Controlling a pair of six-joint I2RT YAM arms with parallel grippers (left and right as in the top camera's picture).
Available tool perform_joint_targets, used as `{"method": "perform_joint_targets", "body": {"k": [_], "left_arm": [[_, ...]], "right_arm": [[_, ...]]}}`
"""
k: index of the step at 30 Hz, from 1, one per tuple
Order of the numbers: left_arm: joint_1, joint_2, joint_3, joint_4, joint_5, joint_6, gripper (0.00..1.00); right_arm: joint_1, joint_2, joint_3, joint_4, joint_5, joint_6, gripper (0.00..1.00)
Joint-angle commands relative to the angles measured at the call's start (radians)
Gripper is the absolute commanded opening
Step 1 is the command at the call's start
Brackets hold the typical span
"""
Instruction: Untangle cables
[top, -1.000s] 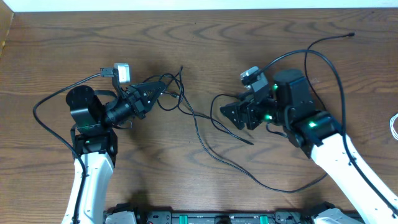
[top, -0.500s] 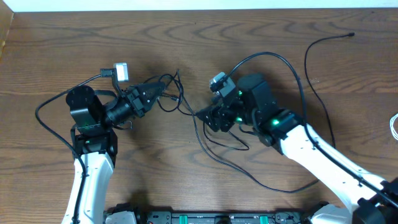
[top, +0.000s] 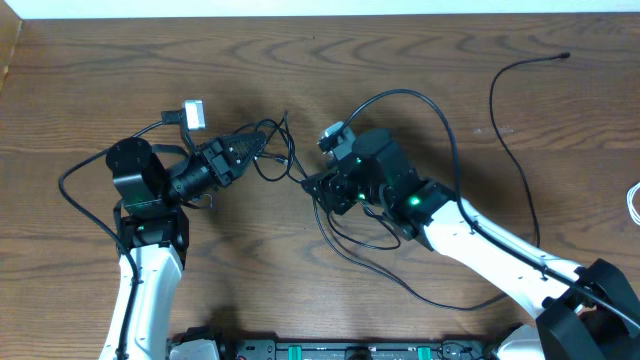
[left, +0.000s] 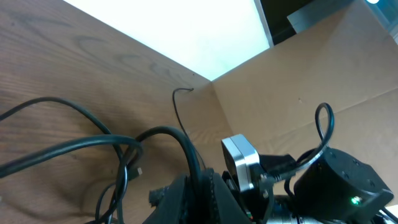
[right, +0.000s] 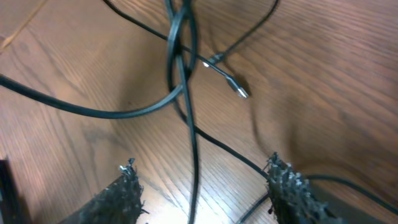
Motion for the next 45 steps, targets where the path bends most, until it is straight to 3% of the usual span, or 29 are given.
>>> {"method": "perform_joint_targets", "body": {"k": [1,5,9,12,21,27,29,32,36,45], "left_arm": [[0.004,-0.001,0.012,0.016,0.021,-0.054,0.08],[0.004,-0.001,0.012,0.089,0.047,-0.138,0.08],[0.004,-0.001,0.012,0.166,0.118,-0.162,0.08],[0.004,-0.001,0.012,0.166,0.126,-0.162,0.08],[0.01,-0.001,0.012,0.166,0.124,-0.066,0.08],[0.073,0.0,0.012,0.165,0.105,-0.018,0.08],[0.1,0.0,0.012,0.164,0.095,-0.018,0.08],[0.143,0.0,0.012,0.158,0.095,-0.018,0.08],[0.196,0.0,0.012,0.108,0.095,-0.018,0.08],[0.275,0.0,0.012,0.049,0.095,-0.012,0.08]], "right_arm": [[0.015,0.023,-0.001,0.003,0.024,0.017,0.57],[0.024,0.072,-0.001,0.0,0.09,0.016,0.49],[0.018,0.101,-0.001,-0.002,0.26,0.04,0.15],[0.002,0.077,0.001,-0.002,0.333,0.065,0.01],[-0.097,-0.159,0.002,-0.056,0.501,0.066,0.01],[-0.194,-0.313,0.002,-0.133,0.209,0.103,0.01],[-0.217,-0.346,0.002,-0.172,0.191,0.071,0.01],[-0.248,-0.378,0.002,-0.253,0.349,0.036,0.01],[-0.303,-0.389,0.002,-0.347,0.566,0.108,0.01],[-0.506,-0.388,0.002,-0.466,0.574,0.193,0.01]]}}
